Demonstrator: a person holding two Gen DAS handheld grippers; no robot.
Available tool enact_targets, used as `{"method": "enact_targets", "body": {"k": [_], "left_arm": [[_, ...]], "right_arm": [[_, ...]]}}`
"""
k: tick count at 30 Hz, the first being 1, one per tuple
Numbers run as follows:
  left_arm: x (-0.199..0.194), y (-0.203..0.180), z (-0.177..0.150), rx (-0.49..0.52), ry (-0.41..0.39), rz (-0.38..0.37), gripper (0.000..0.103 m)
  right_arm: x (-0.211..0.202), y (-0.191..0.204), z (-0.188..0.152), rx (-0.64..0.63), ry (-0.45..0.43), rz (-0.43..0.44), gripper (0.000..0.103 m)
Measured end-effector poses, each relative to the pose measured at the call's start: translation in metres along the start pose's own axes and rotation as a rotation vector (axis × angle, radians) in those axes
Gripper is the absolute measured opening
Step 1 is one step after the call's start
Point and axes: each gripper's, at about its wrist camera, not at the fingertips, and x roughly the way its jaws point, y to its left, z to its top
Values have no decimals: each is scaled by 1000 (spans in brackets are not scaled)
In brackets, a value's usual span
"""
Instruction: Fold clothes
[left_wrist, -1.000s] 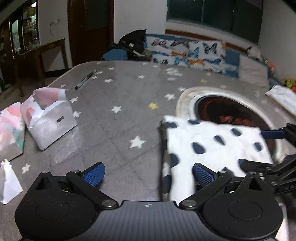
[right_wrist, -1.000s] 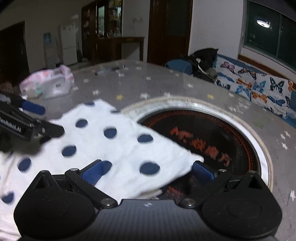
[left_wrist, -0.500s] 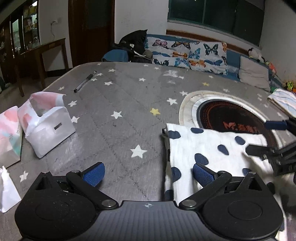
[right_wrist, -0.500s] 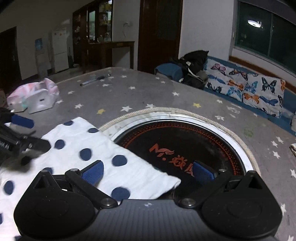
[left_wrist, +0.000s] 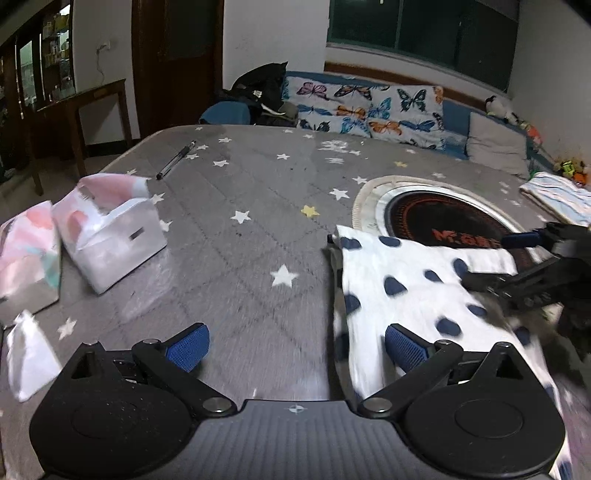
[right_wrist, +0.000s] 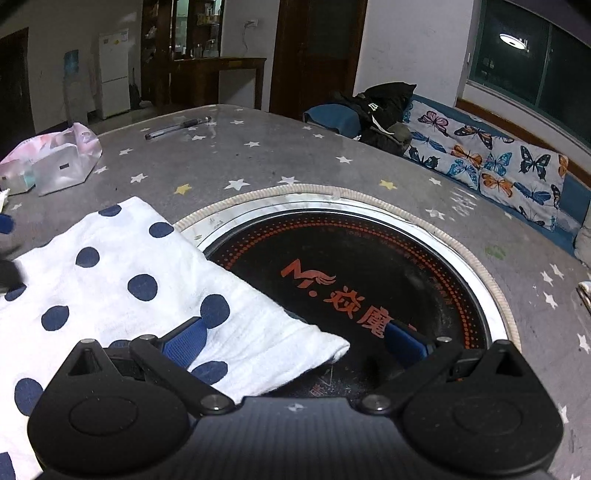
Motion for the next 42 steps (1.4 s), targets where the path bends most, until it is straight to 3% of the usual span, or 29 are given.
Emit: {"method": "enact_targets", "body": {"k": [9,12,20,35,42], "left_arm": [[-51,15,-39,25,4,-127,103],[-57,16,-53,68,25,-173,103],[-50,3,-71,162,56,-204,103],[-14,0,-55,192,34,-136,103],[-9,4,-50,180,12,-76,103]], "right_arm": [[-9,2,-2,-44,20,-56,103],[-14,3,-5,-56,31,-84,103],[-34,-1,-19,-62,73,-156,103],[-86,-9,-60,-8,88,-220,103],[-96,-29,-47,138,4,-129,103]]}}
